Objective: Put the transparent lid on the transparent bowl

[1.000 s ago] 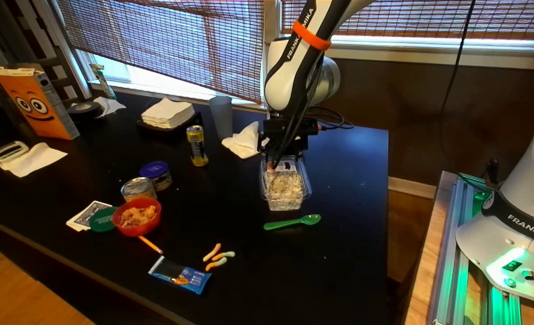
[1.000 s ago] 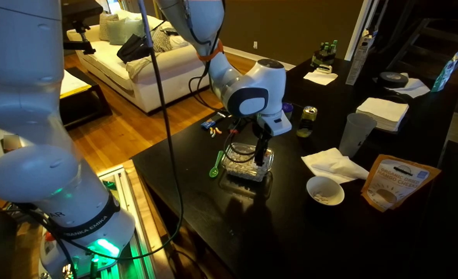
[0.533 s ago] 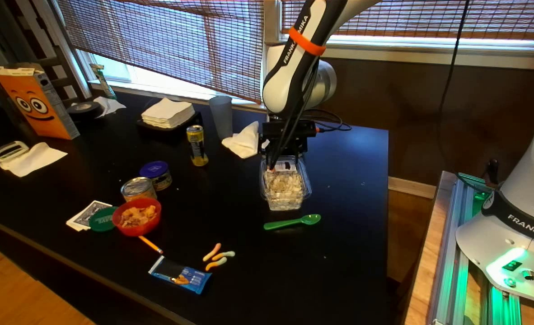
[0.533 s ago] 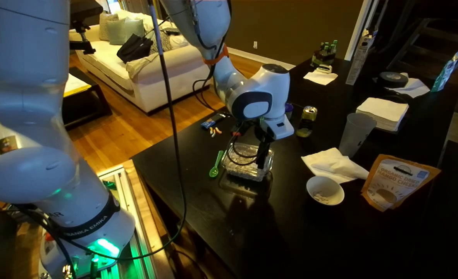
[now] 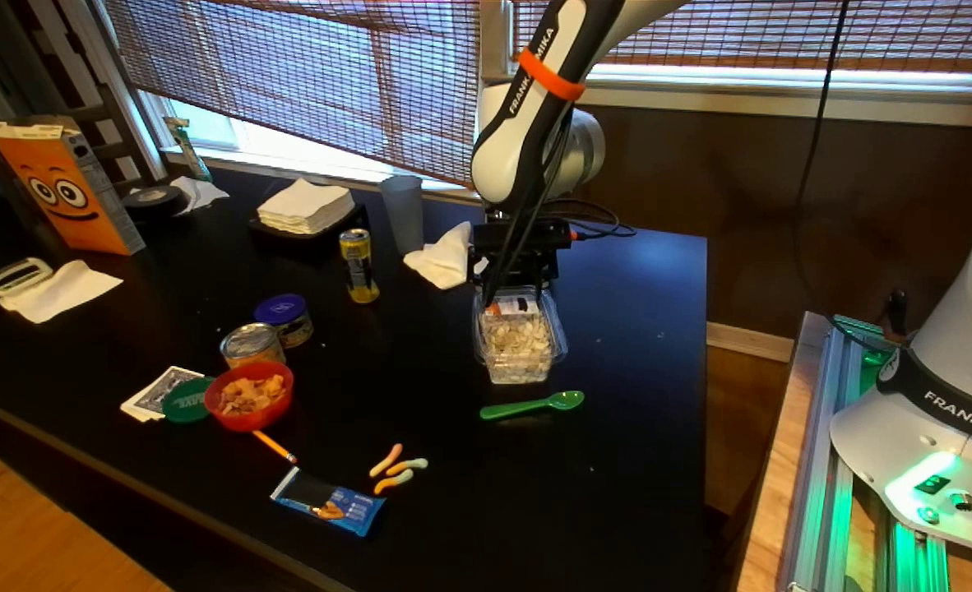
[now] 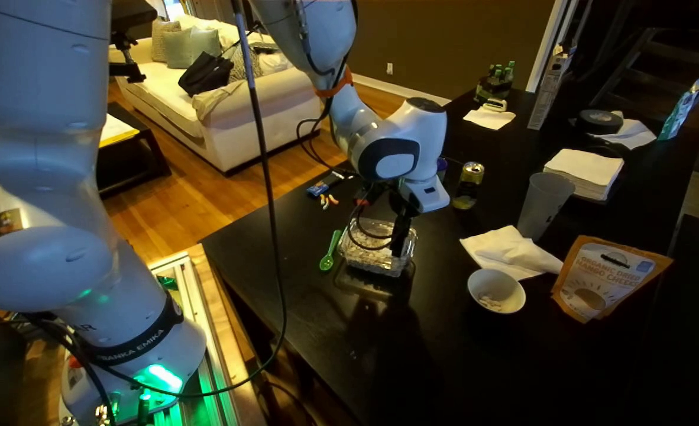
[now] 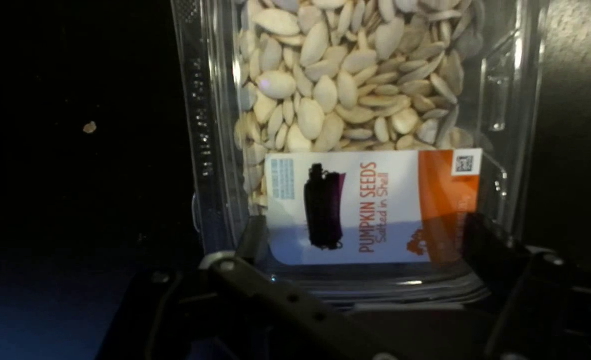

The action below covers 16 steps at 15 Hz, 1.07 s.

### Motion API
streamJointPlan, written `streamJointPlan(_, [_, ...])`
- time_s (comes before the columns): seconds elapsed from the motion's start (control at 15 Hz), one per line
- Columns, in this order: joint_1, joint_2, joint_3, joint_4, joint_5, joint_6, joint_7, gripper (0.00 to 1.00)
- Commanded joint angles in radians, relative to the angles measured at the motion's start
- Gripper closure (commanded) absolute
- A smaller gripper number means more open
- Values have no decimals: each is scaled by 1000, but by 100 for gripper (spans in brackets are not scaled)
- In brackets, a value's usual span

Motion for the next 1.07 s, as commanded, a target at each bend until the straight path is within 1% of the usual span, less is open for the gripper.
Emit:
streamJointPlan(0.0, [-22, 22, 25, 19, -3, -29, 14, 0])
streamJointPlan(0.27, [-25, 21, 22, 12, -4, -19, 20, 0])
streamJointPlan(0.6, [-10, 36, 1, 16, -28, -9, 56, 0])
streamJointPlan(1.0, [-22, 73, 10, 30, -16, 1, 61, 0])
